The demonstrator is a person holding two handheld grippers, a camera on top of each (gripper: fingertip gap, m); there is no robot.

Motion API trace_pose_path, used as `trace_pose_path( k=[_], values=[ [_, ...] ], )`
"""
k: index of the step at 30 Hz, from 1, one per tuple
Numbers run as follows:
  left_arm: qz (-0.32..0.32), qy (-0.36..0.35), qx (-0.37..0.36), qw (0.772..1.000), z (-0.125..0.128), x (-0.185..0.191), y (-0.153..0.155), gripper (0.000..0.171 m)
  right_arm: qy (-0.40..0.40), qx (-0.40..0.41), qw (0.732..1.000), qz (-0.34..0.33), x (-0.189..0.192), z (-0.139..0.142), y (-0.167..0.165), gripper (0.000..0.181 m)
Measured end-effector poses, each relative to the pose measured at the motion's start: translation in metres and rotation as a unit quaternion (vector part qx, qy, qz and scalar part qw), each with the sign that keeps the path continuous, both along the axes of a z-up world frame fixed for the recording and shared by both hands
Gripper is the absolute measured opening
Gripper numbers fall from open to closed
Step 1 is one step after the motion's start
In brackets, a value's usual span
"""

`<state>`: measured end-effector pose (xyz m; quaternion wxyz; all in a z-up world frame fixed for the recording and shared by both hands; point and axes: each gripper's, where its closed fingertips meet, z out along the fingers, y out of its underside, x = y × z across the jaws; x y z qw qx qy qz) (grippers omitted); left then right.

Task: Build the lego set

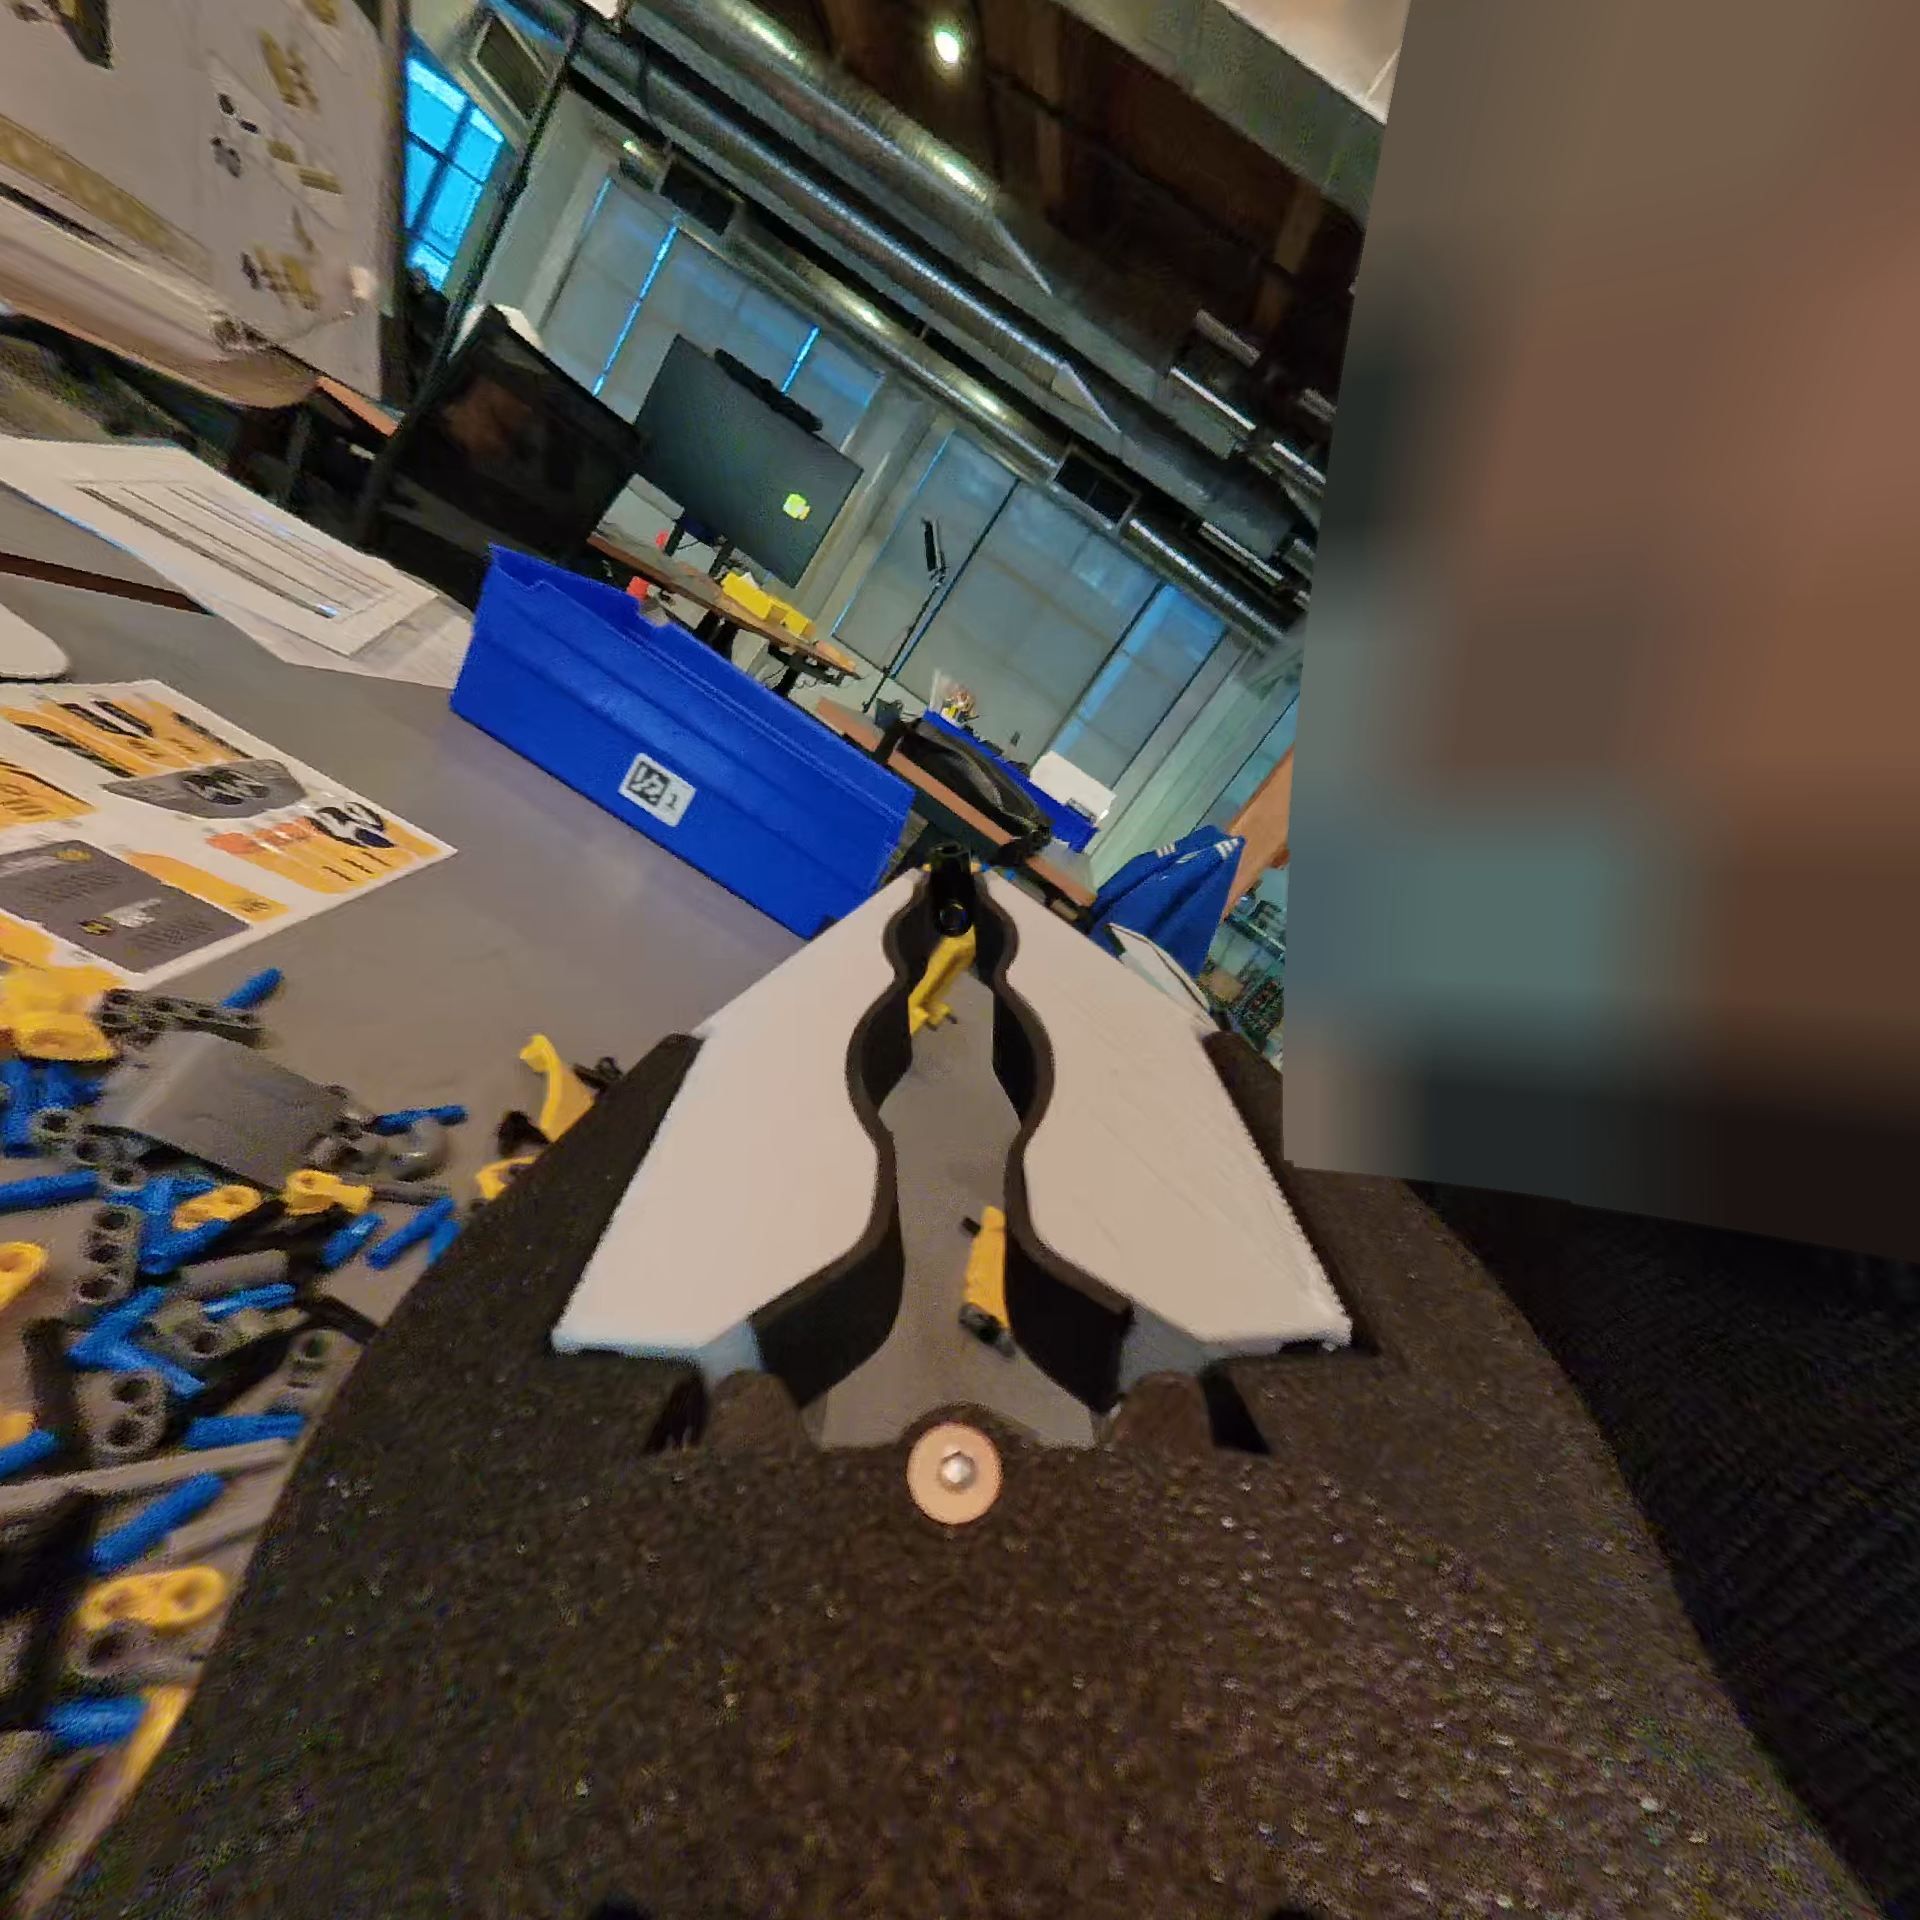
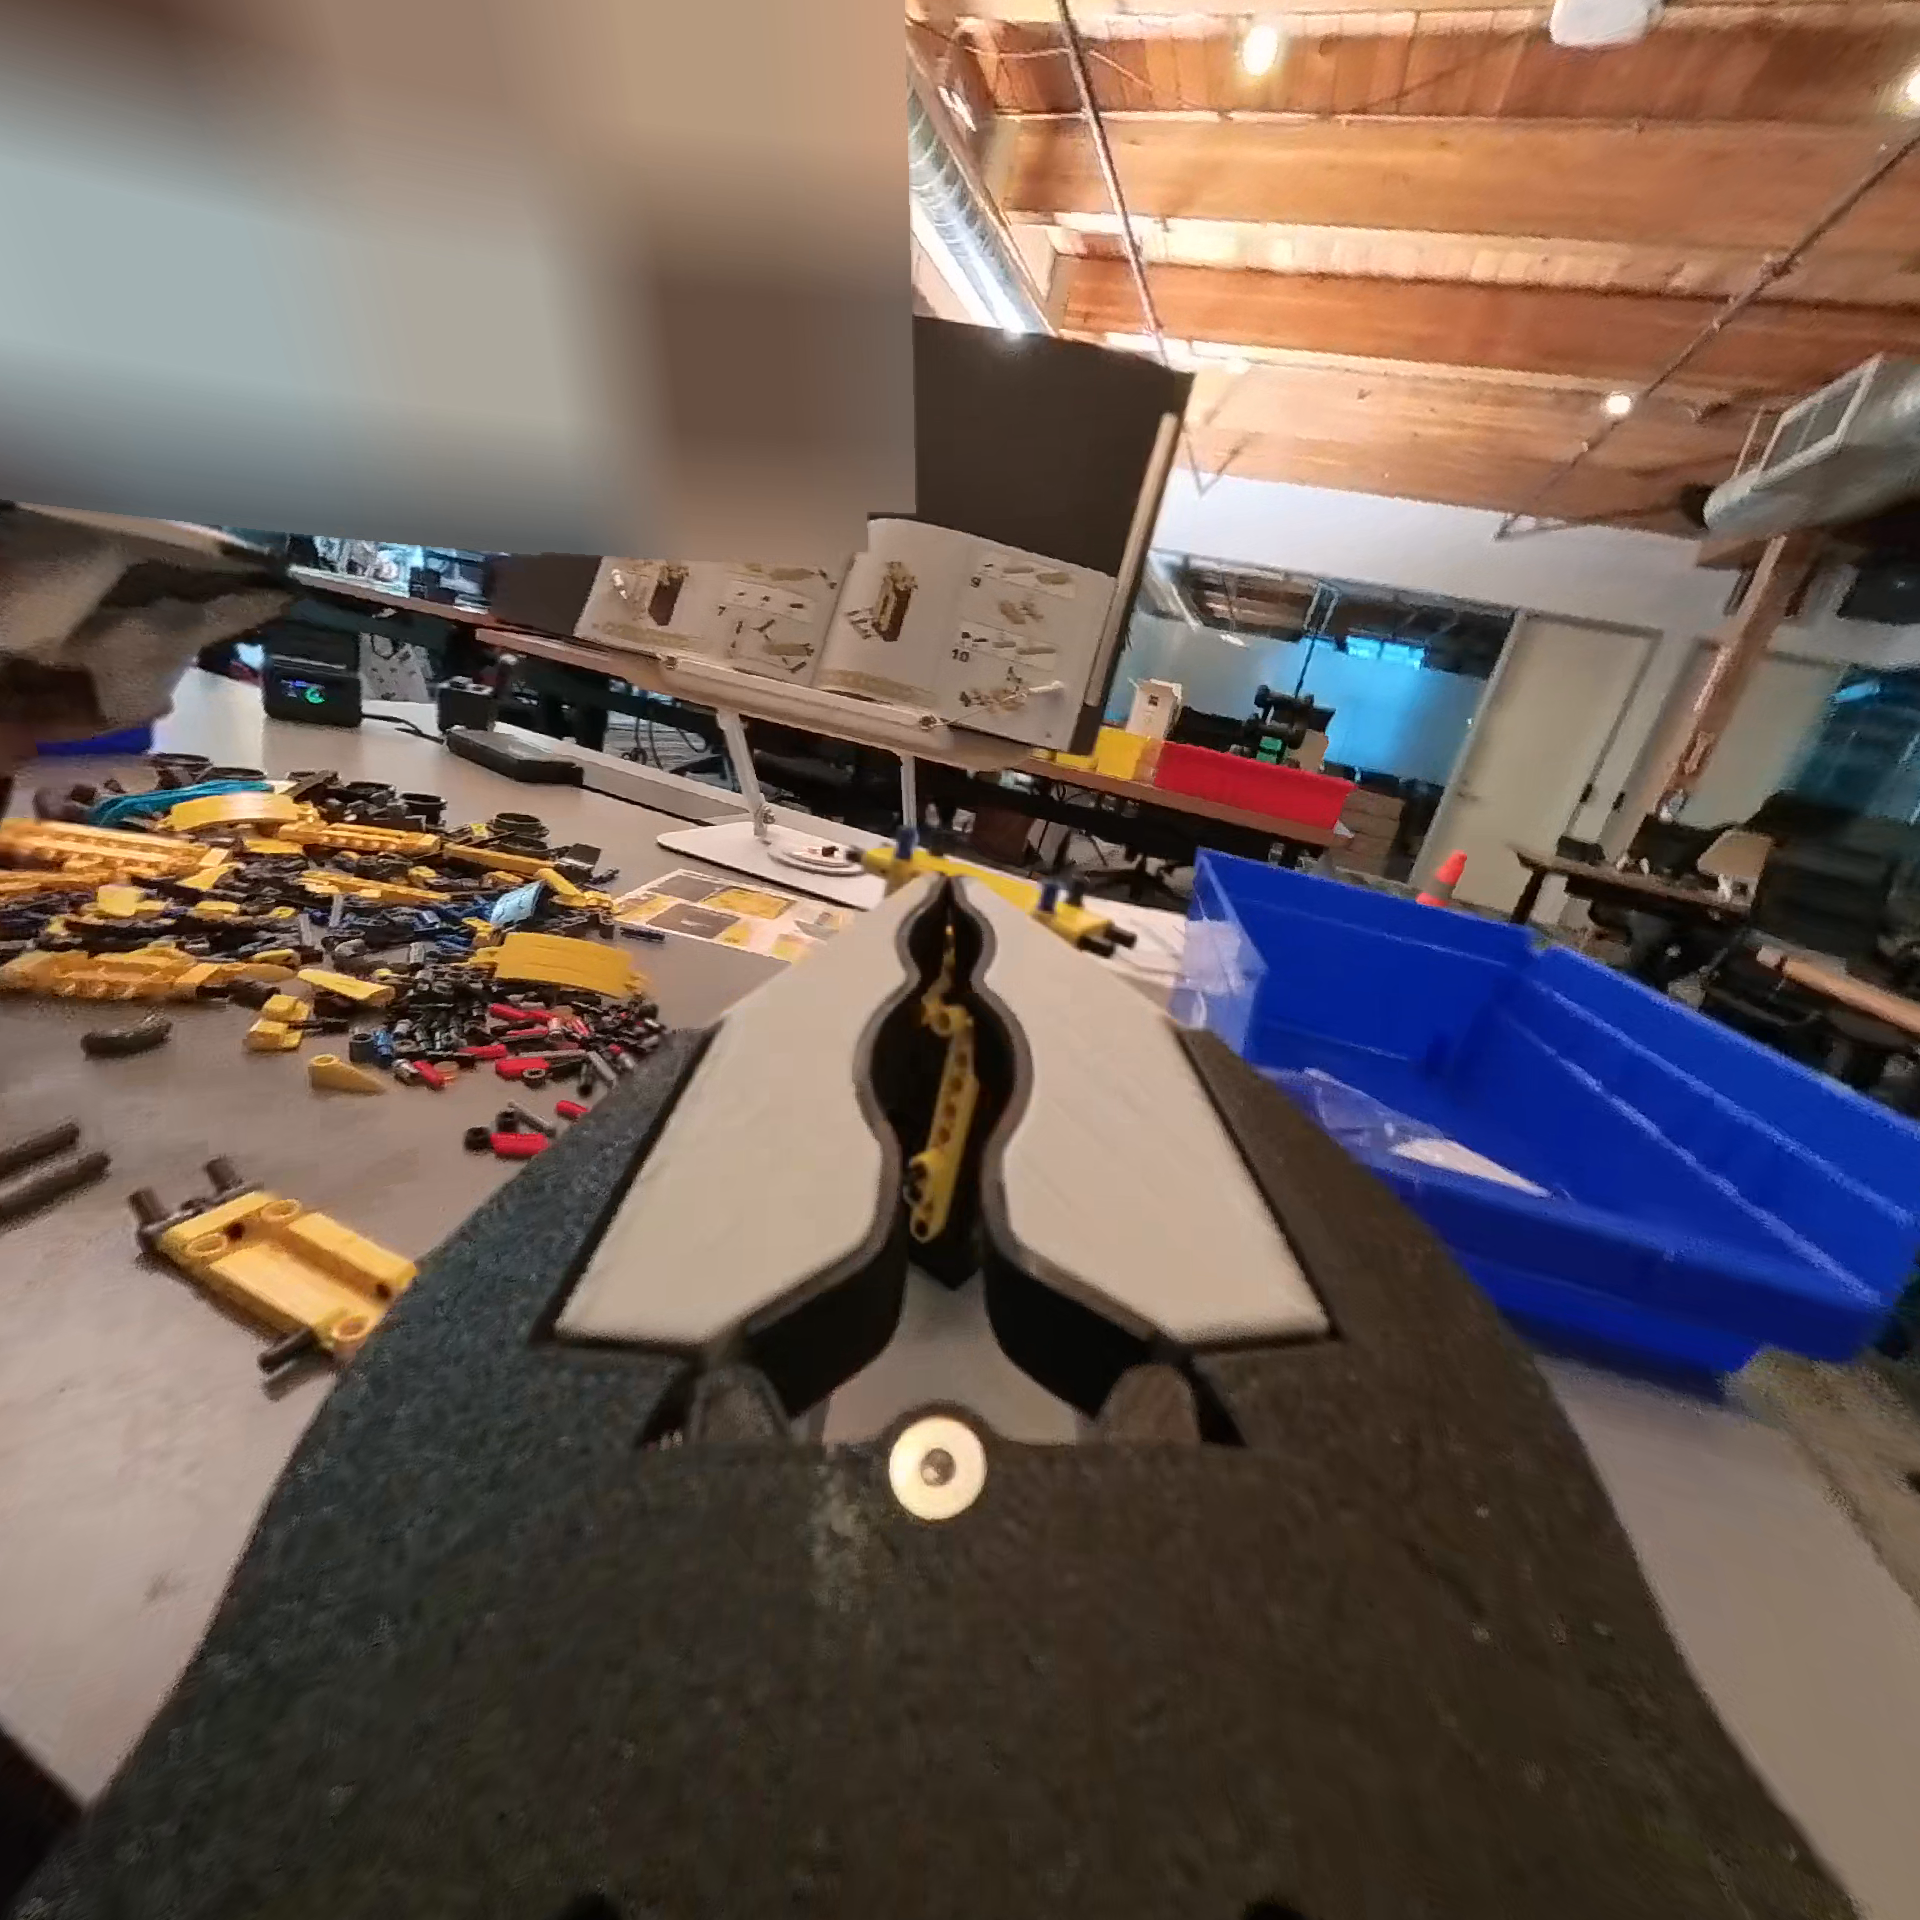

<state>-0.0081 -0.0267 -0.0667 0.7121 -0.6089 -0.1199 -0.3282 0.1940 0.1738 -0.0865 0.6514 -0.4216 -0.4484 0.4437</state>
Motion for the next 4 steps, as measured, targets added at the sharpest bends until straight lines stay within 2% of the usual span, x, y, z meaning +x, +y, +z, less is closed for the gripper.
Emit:
trace_pose_path(
  k=[4],
  values=[
    [0.012, -0.014, -0.002, 1.000, -0.008, -0.024, 0.003, 0.006, -0.056, -0.047, 0.997, 0.018, -0.016, -0.015, 0.009, 0.000]
  ],
)
